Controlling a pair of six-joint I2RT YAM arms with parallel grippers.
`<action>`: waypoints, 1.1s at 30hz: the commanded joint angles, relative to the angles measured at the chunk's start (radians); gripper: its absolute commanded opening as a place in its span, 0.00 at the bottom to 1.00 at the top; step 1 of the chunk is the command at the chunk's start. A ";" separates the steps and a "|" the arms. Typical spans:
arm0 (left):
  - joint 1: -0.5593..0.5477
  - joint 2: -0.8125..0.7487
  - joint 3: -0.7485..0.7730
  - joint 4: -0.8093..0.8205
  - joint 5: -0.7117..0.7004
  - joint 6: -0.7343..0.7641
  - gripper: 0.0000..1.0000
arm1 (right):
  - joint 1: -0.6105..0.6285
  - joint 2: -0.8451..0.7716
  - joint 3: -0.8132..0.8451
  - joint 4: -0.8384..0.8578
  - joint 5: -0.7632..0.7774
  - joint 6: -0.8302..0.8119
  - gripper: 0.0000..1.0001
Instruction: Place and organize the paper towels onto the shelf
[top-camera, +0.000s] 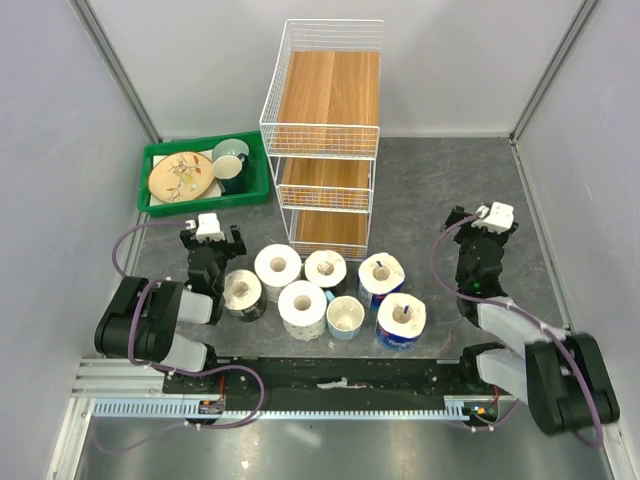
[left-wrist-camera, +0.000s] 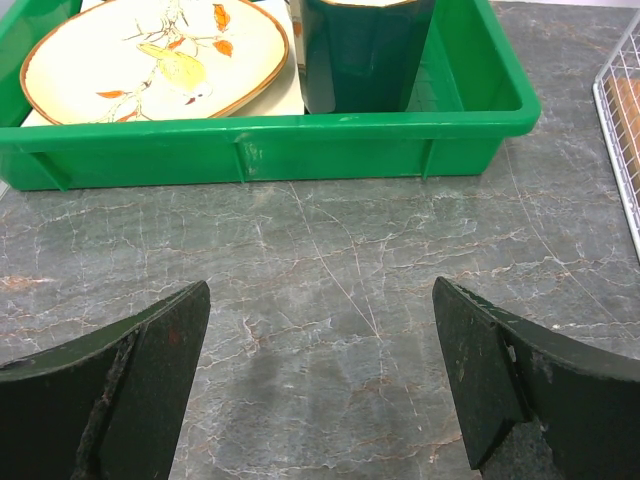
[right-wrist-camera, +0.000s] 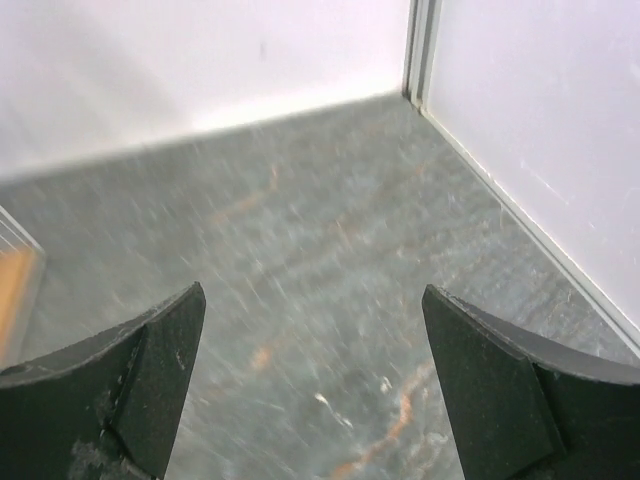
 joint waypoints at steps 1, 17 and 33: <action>0.004 -0.012 0.025 0.018 0.000 0.011 1.00 | 0.001 -0.181 0.163 -0.337 0.025 0.148 0.98; 0.001 -0.053 0.010 0.013 -0.035 0.011 0.99 | 0.028 -0.167 0.531 -1.304 -0.212 0.472 0.98; -0.015 -0.498 0.029 -0.315 -0.291 -0.199 0.99 | 0.043 -0.305 0.583 -1.549 -0.334 0.423 0.98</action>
